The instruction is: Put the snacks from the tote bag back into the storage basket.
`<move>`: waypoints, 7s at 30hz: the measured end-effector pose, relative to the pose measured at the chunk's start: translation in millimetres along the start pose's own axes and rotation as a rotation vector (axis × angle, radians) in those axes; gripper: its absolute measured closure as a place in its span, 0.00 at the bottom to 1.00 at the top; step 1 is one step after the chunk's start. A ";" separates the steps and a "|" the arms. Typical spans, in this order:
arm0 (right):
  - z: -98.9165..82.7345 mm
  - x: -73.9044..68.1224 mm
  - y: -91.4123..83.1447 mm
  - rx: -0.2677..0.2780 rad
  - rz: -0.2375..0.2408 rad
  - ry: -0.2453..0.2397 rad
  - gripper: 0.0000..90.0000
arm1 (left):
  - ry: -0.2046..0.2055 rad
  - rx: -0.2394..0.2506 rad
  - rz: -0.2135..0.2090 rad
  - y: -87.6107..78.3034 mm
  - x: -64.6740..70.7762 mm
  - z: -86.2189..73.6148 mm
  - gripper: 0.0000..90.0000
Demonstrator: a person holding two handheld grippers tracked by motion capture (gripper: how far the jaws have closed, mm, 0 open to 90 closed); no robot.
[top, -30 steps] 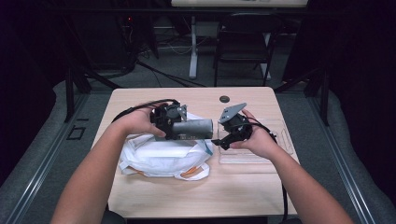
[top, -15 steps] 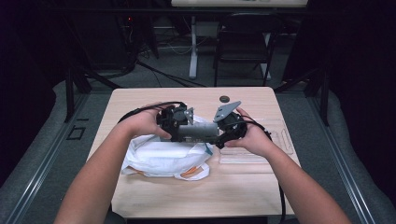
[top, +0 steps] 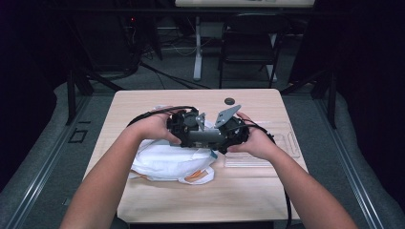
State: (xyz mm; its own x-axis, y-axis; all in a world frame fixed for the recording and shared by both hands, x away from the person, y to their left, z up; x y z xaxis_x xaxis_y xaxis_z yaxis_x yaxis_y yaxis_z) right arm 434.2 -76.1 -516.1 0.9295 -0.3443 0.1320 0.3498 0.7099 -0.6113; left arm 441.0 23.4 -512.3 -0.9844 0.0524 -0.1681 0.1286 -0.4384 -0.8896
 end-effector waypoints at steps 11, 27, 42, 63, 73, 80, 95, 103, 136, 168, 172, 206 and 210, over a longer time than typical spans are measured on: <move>-0.5 -5.0 5.0 -0.021 0.026 -0.028 0.38 | 0.026 0.012 -0.009 1.7 3.6 9.2 0.48; -5.3 -6.7 8.1 -0.026 0.068 0.000 0.44 | 0.034 0.035 -0.012 3.5 3.3 8.8 0.48; -1.3 -5.8 4.3 -0.019 0.082 -0.009 0.46 | 0.000 0.074 -0.002 -3.1 0.0 10.6 0.42; 2.6 1.6 0.2 -0.028 0.052 -0.061 0.47 | -0.017 0.107 0.103 -46.3 -9.1 -2.4 0.37; 0.6 2.4 0.0 -0.030 0.064 -0.067 0.47 | -0.073 0.100 0.146 -66.6 -11.1 -27.1 0.38; 0.1 3.3 0.5 -0.024 0.071 -0.063 0.47 | -0.110 0.096 0.157 -69.6 -11.7 -45.3 0.38; 1.9 4.8 -4.8 -0.014 0.062 -0.068 0.47 | -0.293 0.114 0.166 -64.5 -4.6 -79.8 0.45; 1.9 8.2 -13.2 0.003 0.051 -0.049 0.47 | -0.391 0.129 0.225 -61.1 -1.2 -96.7 0.47; -28.2 34.6 -66.0 -0.028 -0.031 -0.029 0.47 | -0.545 0.200 0.262 -21.9 21.6 -131.2 0.52; -75.3 60.7 -98.9 -0.070 -0.100 0.033 0.47 | -0.606 0.251 0.322 -23.6 30.9 -140.4 0.53; -78.7 62.4 -99.4 -0.071 -0.104 0.037 0.47 | -0.606 0.253 0.328 -24.6 31.5 -141.4 0.52; -126.7 76.0 -92.3 -0.138 -0.138 0.080 0.47 | -0.589 0.253 0.327 -20.6 30.6 -140.7 0.52; -133.5 76.7 -86.1 -0.146 -0.135 0.085 0.47 | -0.583 0.251 0.323 -19.9 31.0 -140.5 0.52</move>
State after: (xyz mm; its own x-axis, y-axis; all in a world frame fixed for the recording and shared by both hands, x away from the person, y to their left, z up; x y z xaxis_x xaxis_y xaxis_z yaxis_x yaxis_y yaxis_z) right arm 459.8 -245.7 -557.5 0.8599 -0.4852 0.1584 0.4445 0.5594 -0.6996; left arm 424.9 159.8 -559.5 -0.8147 -0.5729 -0.0897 0.4621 -0.5480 -0.6972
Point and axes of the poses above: each handheld gripper's, and its own axes: y roughly forward along the jaws, z roughly out of its top, x roughly to its right, the point moved 10 cm from there along y, roughly forward along the jaws, and after that the axes turned 12 degrees about x, right-handed, at the moved point
